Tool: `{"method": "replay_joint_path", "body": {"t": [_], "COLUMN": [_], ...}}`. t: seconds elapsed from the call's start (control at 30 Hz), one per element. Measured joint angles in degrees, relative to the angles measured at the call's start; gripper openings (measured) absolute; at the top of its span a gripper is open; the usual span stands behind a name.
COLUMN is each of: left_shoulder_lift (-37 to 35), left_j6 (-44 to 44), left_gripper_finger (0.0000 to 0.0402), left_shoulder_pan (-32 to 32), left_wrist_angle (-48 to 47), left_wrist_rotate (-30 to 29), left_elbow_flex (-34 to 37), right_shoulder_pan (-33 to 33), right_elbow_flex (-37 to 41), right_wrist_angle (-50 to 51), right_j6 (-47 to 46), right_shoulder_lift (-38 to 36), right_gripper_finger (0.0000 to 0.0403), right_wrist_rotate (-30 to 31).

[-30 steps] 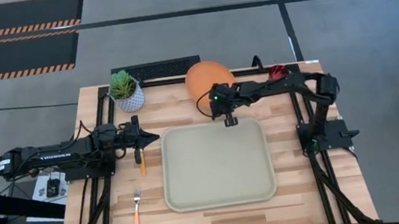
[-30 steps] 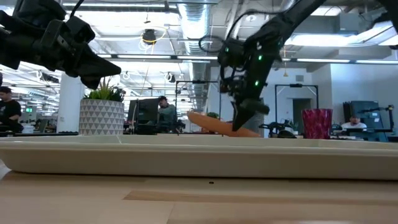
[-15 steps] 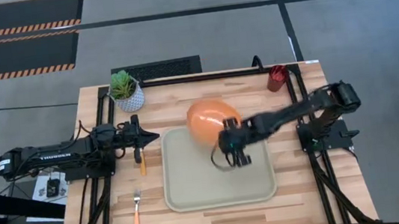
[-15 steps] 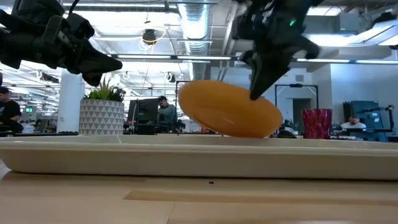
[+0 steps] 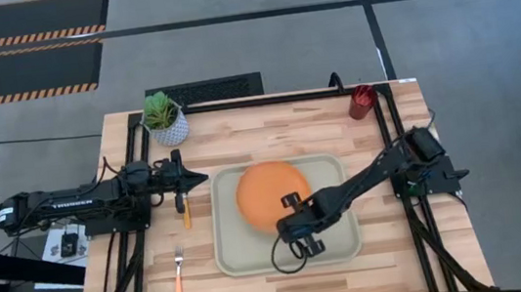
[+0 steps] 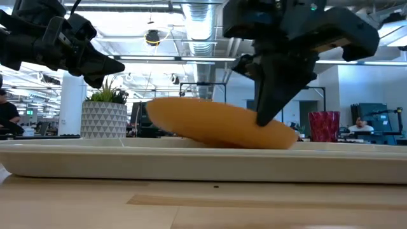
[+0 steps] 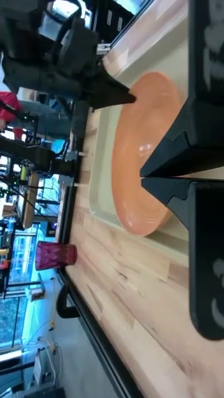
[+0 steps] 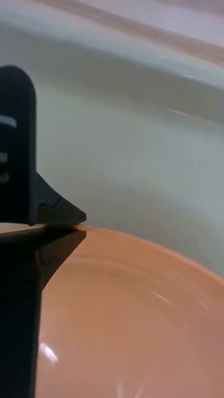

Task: Pick and place plate/cup/fork/spoon on tray
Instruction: Put the orange plate on the gray serving tray

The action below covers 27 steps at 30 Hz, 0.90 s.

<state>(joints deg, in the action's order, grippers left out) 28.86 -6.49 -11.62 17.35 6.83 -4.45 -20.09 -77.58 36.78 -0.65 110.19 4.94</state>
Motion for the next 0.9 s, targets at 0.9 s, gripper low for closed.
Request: {"method": "replay_joint_path", "body": {"t": [0.9], "left_shoulder_lift": [0.0], "left_j6": [-0.2], "left_gripper_finger": [0.0000], "left_shoulder_pan": [0.0], "left_wrist_angle": [-0.5], "left_wrist_rotate": [0.4], "left_elbow_flex": [0.0], "right_shoulder_pan": [-0.1], "right_elbow_flex": [-7.2], "right_wrist_angle": [7.5], "right_j6": [-1.0], "right_shoulder_lift": [5.8], "right_gripper_finger": [0.0055], "right_wrist_rotate": [-3.8]}}
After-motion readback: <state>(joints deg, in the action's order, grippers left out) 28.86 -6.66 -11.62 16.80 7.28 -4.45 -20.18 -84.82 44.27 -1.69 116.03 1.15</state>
